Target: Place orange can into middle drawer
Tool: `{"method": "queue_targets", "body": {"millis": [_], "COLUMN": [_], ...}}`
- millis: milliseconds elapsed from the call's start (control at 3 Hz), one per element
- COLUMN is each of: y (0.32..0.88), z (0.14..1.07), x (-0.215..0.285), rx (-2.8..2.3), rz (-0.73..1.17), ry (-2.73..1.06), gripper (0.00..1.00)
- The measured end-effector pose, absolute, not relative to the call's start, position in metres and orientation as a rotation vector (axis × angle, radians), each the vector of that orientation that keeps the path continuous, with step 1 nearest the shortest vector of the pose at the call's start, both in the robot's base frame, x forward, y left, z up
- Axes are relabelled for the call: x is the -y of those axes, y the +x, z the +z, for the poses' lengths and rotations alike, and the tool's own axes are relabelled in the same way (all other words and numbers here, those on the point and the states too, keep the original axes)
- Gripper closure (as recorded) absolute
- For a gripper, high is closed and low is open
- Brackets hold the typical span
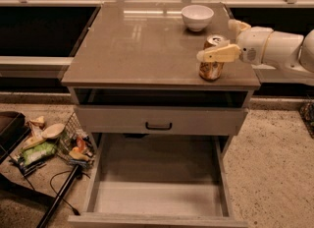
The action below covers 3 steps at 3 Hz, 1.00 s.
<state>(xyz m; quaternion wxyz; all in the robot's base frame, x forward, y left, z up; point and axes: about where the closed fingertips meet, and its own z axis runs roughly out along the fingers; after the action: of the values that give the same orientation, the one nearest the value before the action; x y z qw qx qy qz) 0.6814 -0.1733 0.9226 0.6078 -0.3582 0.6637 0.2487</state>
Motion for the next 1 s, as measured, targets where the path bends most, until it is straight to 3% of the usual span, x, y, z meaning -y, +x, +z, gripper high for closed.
{"method": "queue_targets", "body": {"millis": [333, 1000], "y": [0.691, 0.697], "z": [0.913, 0.899], "x": [0.156, 0.143], "rx": [-1.488, -1.517], "rz": [0.619, 0.635], "ry": [-0.823, -0.827], "gripper": [0.18, 0.65]}}
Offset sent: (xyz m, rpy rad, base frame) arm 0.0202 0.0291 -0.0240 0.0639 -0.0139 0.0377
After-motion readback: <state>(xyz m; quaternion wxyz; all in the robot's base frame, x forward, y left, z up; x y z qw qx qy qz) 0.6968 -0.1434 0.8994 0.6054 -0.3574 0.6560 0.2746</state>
